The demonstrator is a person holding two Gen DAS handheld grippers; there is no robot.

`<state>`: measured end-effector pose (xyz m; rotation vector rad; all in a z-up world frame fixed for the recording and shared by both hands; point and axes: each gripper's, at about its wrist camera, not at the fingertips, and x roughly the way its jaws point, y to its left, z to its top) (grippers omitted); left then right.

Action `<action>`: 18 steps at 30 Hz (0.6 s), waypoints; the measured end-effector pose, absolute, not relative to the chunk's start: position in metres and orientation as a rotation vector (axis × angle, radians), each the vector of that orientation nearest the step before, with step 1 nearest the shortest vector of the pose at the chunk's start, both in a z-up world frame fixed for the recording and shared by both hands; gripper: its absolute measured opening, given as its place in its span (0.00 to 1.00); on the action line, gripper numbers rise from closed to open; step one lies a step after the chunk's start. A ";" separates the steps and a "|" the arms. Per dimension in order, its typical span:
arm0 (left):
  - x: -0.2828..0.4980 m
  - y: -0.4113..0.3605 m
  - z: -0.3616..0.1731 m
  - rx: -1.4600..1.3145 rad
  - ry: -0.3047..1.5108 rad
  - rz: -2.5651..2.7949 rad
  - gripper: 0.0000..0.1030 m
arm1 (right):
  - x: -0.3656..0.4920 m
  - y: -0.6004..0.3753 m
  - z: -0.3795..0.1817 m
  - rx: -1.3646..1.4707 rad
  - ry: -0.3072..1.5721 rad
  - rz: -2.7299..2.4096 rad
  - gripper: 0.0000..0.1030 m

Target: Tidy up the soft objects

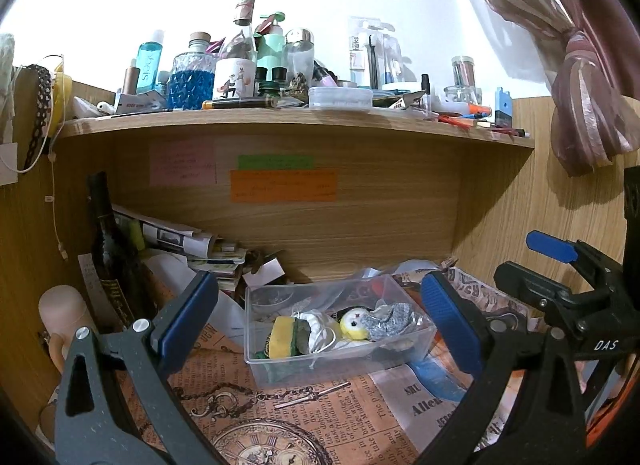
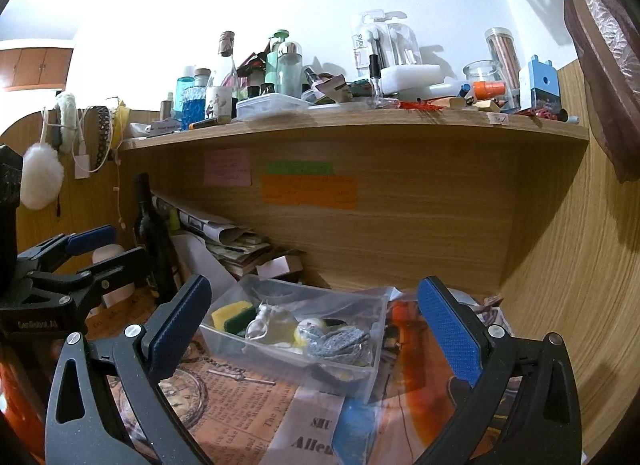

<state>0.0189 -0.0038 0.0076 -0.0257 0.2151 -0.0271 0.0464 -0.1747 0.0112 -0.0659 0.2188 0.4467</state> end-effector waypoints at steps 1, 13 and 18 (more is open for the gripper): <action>0.019 -0.004 0.008 -0.028 0.214 -0.028 1.00 | 0.046 -0.175 0.011 -0.066 0.219 0.446 1.00; 0.020 -0.005 0.008 -0.028 0.215 -0.028 1.00 | 0.047 -0.178 0.010 -0.058 0.223 0.446 1.00; 0.020 -0.004 0.008 -0.027 0.215 -0.029 1.00 | 0.046 -0.179 0.010 -0.056 0.223 0.447 1.00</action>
